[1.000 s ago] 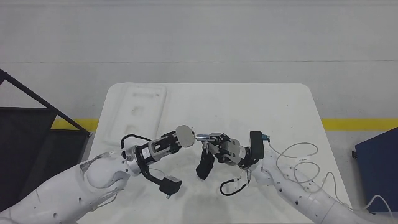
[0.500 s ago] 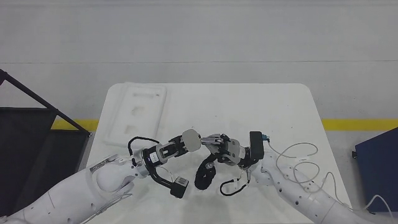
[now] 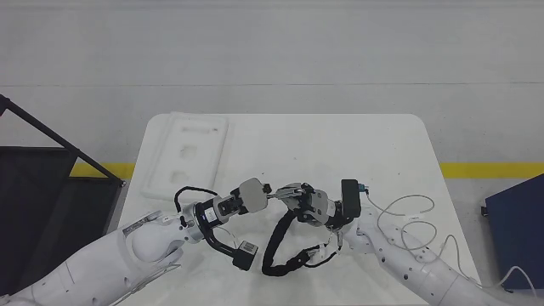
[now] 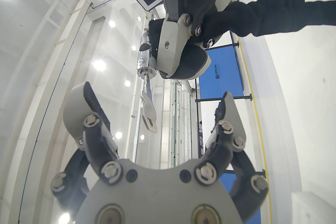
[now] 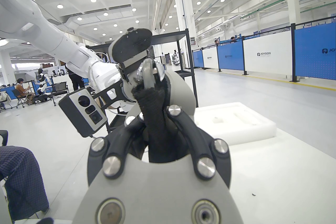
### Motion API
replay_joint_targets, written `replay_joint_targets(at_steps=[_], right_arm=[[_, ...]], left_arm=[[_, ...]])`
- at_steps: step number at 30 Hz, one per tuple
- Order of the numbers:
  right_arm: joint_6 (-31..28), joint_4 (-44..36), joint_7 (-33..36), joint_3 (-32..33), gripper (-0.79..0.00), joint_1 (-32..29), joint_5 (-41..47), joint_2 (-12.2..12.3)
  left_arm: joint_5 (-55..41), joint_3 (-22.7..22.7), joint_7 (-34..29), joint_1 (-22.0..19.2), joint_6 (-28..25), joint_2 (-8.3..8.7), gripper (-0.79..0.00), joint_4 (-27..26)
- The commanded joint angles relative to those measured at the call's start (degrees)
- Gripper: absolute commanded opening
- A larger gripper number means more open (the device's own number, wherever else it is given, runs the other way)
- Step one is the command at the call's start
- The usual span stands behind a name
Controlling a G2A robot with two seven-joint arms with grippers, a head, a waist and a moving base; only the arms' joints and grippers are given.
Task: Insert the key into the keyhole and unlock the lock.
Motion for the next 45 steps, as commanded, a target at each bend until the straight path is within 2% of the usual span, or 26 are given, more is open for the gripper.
replay_joint_targets(at_steps=[1, 7, 14, 18, 22, 27, 34, 39, 44, 45], right_arm=[[1.3, -1.1, 2.2, 1.0, -0.785, -0.5, 0.3, 0.0], [2.7, -2.5, 5.8, 4.8, -0.785, -1.4, -0.1, 0.5], [3.5, -1.5, 13.1, 11.8, -0.785, -2.1, -1.1, 2.1], [4.8, 0.4, 24.0, 14.9, -0.785, -2.4, 2.2, 2.8], [7.8, 1.4, 35.9, 15.7, -0.785, -1.5, 8.2, 2.3], [9.7, 6.5, 43.5, 13.5, -0.785, 1.2, 14.4, 0.2], [13.8, 17.1, 51.2, 6.4, -0.785, 7.1, 15.7, -5.0], [15.2, 23.0, 53.6, 2.6, -0.785, 10.1, 13.5, -8.2], [15.1, 27.0, 52.6, 1.1, -0.785, 11.5, 12.8, -10.5], [14.6, 27.5, 52.2, 0.8, -0.730, 11.8, 11.7, -10.8]], left_arm=[[0.0, 0.0, 0.0, 0.0, 0.0, 0.00, 0.000, 0.0], [0.0, 0.0, 0.0, 0.0, 0.0, 0.00, 0.000, 0.0], [0.0, 0.0, 0.0, 0.0, 0.0, 0.00, 0.000, 0.0], [0.0, 0.0, 0.0, 0.0, 0.0, 0.00, 0.000, 0.0], [0.0, 0.0, 0.0, 0.0, 0.0, 0.00, 0.000, 0.0], [0.0, 0.0, 0.0, 0.0, 0.0, 0.00, 0.000, 0.0], [0.0, 0.0, 0.0, 0.0, 0.0, 0.00, 0.000, 0.0], [0.0, 0.0, 0.0, 0.0, 0.0, 0.00, 0.000, 0.0], [0.0, 0.0, 0.0, 0.0, 0.0, 0.00, 0.000, 0.0], [0.0, 0.0, 0.0, 0.0, 0.0, 0.00, 0.000, 0.0]])
